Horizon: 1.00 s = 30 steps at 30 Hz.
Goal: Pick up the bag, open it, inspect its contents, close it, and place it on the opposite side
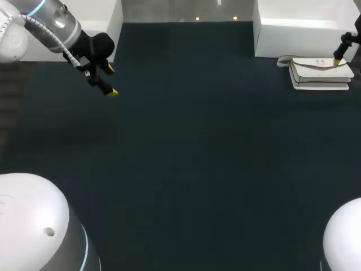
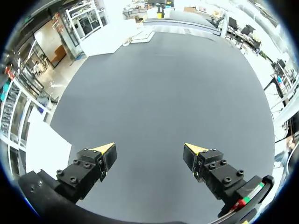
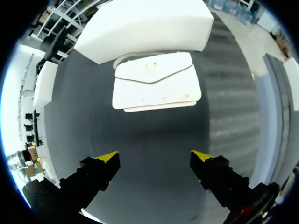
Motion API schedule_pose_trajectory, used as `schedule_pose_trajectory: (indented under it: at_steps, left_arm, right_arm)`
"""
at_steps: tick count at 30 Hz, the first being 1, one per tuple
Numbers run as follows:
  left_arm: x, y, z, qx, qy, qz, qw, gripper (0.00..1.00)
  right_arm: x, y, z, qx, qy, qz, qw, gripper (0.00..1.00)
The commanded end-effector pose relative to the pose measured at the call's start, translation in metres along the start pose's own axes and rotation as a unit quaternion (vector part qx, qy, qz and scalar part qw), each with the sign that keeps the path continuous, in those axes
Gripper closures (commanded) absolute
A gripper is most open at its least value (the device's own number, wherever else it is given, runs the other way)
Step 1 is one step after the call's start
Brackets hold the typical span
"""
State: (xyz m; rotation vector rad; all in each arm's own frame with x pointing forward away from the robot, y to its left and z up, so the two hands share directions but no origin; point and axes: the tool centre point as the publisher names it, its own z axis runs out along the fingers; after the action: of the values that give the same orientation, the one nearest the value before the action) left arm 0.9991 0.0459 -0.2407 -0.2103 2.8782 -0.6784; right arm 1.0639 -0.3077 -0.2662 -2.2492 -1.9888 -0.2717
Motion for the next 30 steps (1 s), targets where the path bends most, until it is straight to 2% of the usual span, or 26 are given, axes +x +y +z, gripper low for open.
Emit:
schedule_pose_trajectory:
  at_steps: [1, 19, 30]
  left_arm:
    - [-0.007, 0.002, 0.010, 0.146, 0.061, 0.142, 0.977, 0.00]
    - [-0.014, -0.013, 0.038, 0.154, 0.063, 0.121, 0.979, 0.00]
    - [-0.019, -0.018, 0.049, 0.137, 0.065, 0.091, 0.984, 0.00]
  right_arm:
    - [-0.010, 0.013, 0.003, 0.008, 0.011, 0.001, 1.000, 0.00]
    - [-0.033, 0.033, 0.016, 0.005, 0.039, 0.018, 0.999, 0.00]
    - [-0.041, 0.043, 0.021, 0.004, 0.049, 0.023, 0.999, 0.00]
